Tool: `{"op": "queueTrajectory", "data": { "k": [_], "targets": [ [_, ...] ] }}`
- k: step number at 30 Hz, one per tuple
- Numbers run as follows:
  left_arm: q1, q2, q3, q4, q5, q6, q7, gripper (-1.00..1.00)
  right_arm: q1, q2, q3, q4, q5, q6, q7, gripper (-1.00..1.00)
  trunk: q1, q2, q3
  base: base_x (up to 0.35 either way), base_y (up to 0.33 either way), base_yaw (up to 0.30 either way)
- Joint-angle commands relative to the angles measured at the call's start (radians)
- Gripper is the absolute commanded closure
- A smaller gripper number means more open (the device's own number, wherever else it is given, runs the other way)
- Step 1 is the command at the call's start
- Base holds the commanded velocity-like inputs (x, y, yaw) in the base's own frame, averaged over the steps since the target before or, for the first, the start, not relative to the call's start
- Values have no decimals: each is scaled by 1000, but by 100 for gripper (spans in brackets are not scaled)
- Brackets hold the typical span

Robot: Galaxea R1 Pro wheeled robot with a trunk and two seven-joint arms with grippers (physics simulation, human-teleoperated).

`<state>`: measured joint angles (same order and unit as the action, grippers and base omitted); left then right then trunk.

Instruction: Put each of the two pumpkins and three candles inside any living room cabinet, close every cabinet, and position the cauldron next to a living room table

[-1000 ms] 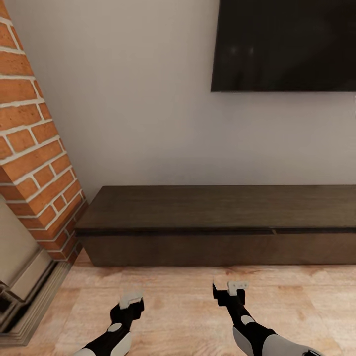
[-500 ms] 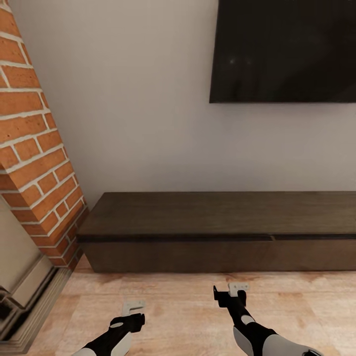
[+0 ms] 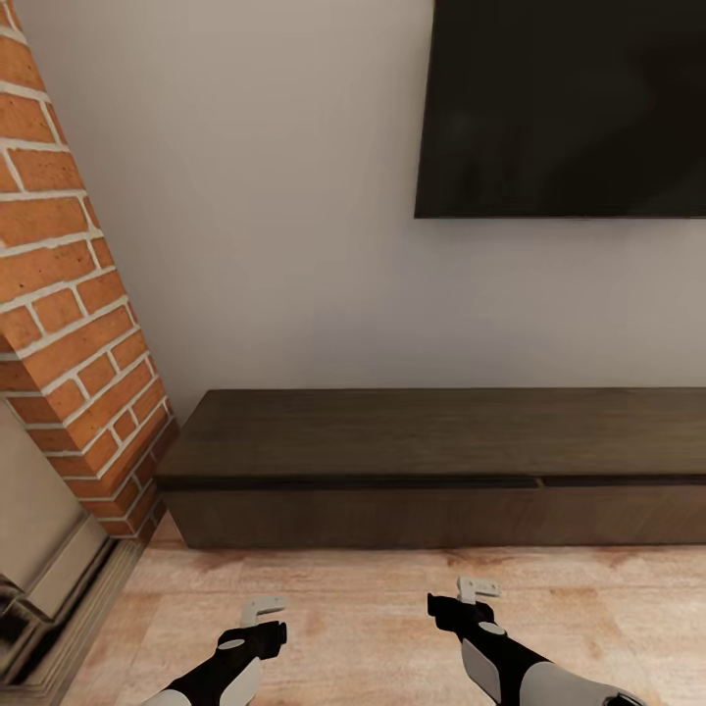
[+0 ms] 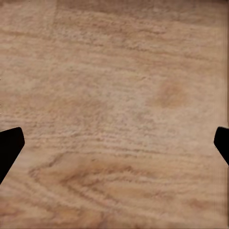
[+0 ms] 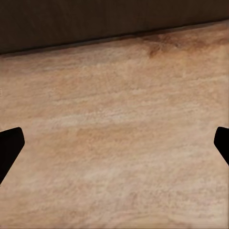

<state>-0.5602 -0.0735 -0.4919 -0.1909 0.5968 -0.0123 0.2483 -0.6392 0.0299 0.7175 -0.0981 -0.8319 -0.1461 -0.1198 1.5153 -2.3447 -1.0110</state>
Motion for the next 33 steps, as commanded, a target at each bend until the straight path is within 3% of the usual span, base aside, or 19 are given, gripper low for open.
{"op": "queueTrajectory", "data": {
  "k": [1,33],
  "targets": [
    [0,0,-8,0,9,-1,6,-100,0,0,8,0,-8,-1,-4,-100,-4,7,2,0,0,0],
    [0,0,-11,2,10,-3,8,-100,0,-1,14,-2,5,-1,-4,-100,-127,231,103,0,0,0]
  ]
}}
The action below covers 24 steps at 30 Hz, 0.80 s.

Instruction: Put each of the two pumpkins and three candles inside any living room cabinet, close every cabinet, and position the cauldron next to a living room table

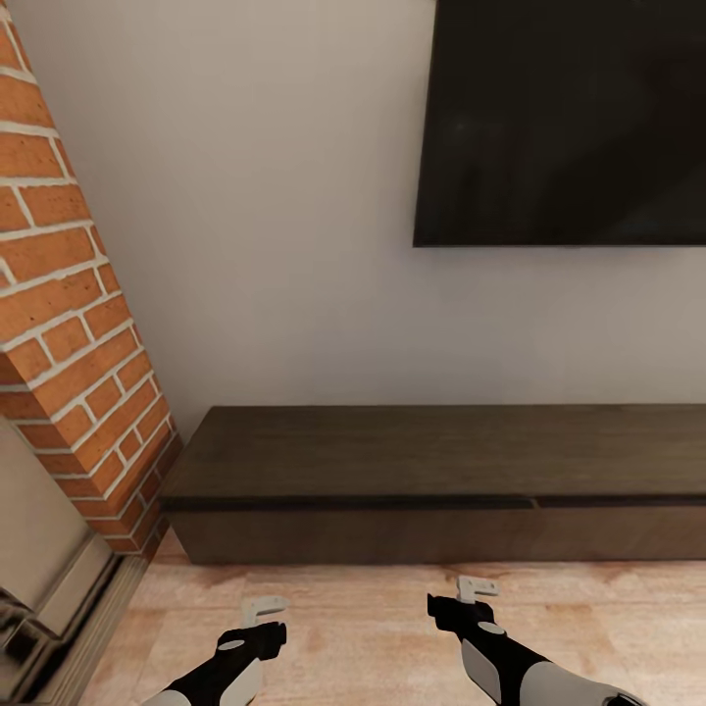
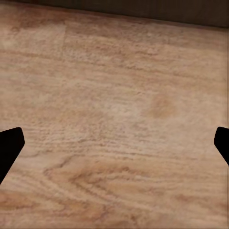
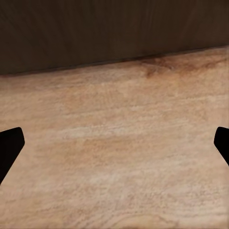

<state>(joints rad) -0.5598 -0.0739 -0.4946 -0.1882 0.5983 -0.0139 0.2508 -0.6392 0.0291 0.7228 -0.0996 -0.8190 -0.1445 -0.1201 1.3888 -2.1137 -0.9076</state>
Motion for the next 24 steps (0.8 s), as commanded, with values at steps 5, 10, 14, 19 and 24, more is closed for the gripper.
{"op": "queueTrajectory", "data": {
  "k": [5,10,14,19,24],
  "targets": [
    [0,-1,-10,0,8,-1,5,-100,0,0,7,0,-8,-10,-3,-100,-19,35,15,0,0,0],
    [-1,-1,-10,0,8,-1,5,-100,0,0,9,0,-8,-13,-3,-100,-39,70,31,0,0,0],
    [0,0,-10,1,8,-1,5,-100,0,0,10,0,-8,-17,-2,-100,-54,98,43,0,0,0],
    [-1,-1,-10,1,8,-1,5,-100,0,0,10,0,-8,-18,-2,-100,-73,133,59,0,0,0],
    [0,-1,-10,1,8,-1,5,-100,0,0,11,0,-8,-18,-2,-100,-92,168,74,0,0,0]
  ]
}}
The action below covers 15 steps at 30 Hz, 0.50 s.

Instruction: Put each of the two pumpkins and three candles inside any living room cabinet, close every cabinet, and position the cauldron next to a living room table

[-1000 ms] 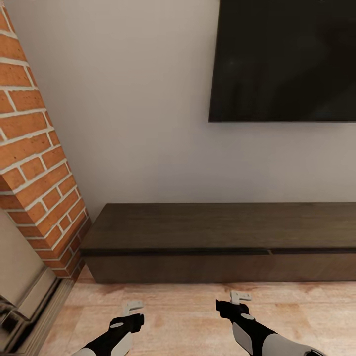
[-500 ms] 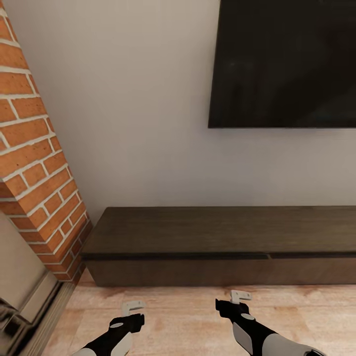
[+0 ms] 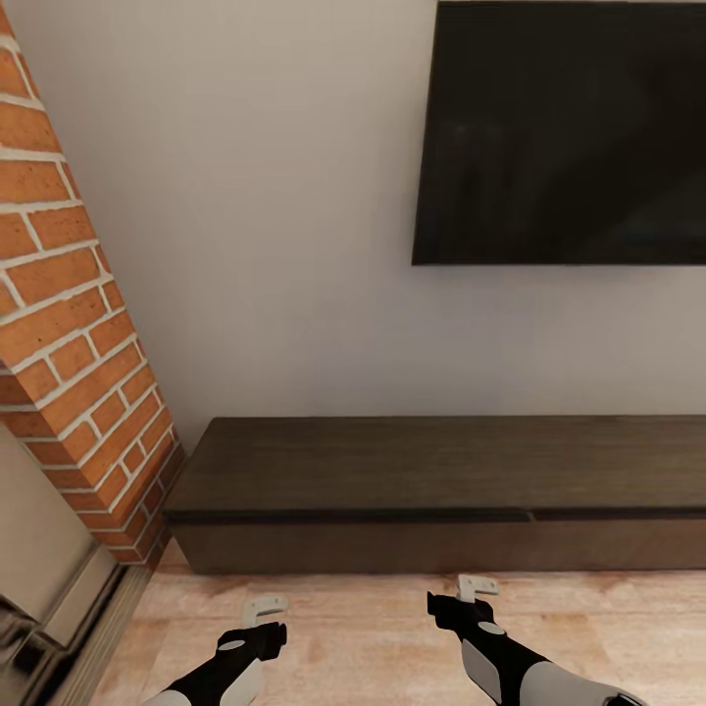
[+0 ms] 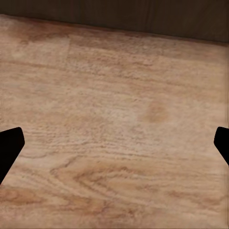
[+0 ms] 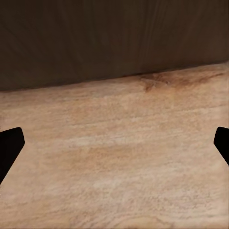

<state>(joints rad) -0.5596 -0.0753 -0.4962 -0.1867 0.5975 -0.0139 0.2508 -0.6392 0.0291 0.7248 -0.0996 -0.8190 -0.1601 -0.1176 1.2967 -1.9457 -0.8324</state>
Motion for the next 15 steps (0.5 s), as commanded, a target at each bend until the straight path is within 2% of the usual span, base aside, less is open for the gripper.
{"op": "queueTrajectory", "data": {
  "k": [1,15],
  "targets": [
    [-1,0,-8,0,9,-1,5,-100,0,0,8,0,-8,-3,-4,-100,-4,7,2,0,0,0],
    [0,0,-8,0,10,-1,4,-100,0,0,7,0,-8,-23,-5,-100,-58,105,46,0,0,0]
  ]
}}
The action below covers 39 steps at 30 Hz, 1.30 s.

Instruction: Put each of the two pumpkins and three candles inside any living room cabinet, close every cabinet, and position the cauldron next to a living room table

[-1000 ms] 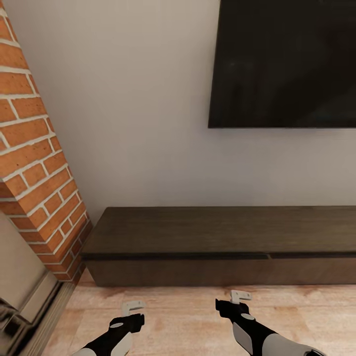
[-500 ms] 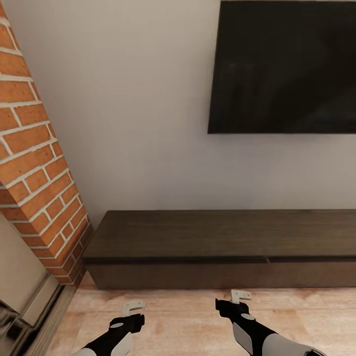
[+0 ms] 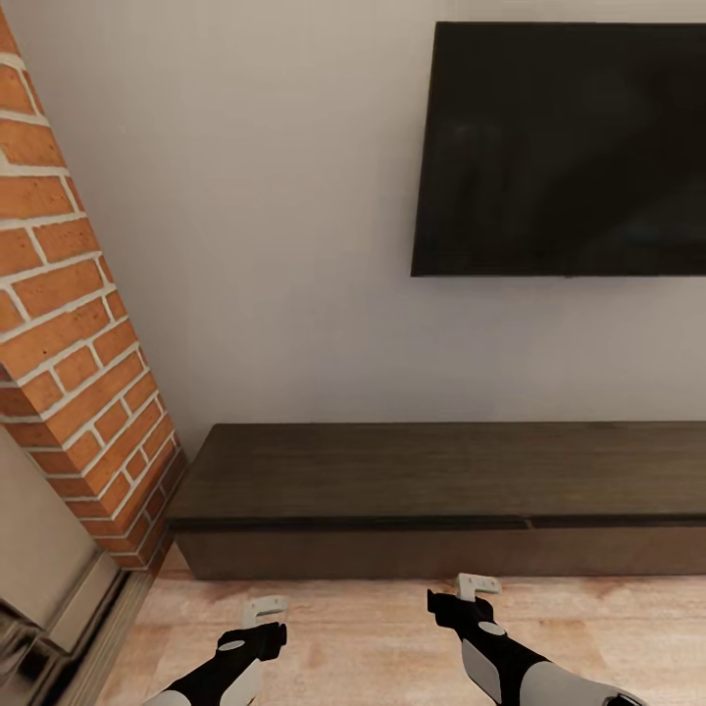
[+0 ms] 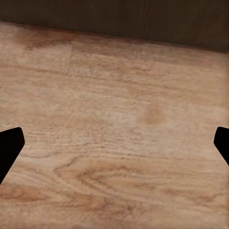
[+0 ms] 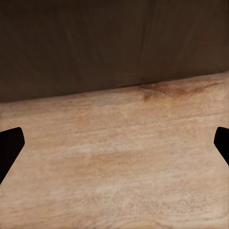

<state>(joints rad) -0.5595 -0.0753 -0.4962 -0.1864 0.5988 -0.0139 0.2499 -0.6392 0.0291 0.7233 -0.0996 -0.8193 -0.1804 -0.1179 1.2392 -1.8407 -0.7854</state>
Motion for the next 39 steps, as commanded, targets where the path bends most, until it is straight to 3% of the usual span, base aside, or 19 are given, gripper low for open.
{"op": "queueTrajectory", "data": {
  "k": [1,25,32,39],
  "targets": [
    [0,0,-8,0,9,-1,5,-100,-1,0,8,0,-8,-3,-4,-100,-4,7,2,0,0,0],
    [-1,5,-7,7,11,-1,6,-100,-1,1,8,0,-9,-5,-5,-100,-96,175,78,0,0,0],
    [0,5,-8,49,12,0,7,-100,-1,2,4,11,-24,-3,-15,-100,-123,224,100,0,0,0],
    [9,13,-9,157,12,-1,1,-100,16,-1,-2,74,-28,-3,-17,-100,-150,273,121,0,0,0]
  ]
}}
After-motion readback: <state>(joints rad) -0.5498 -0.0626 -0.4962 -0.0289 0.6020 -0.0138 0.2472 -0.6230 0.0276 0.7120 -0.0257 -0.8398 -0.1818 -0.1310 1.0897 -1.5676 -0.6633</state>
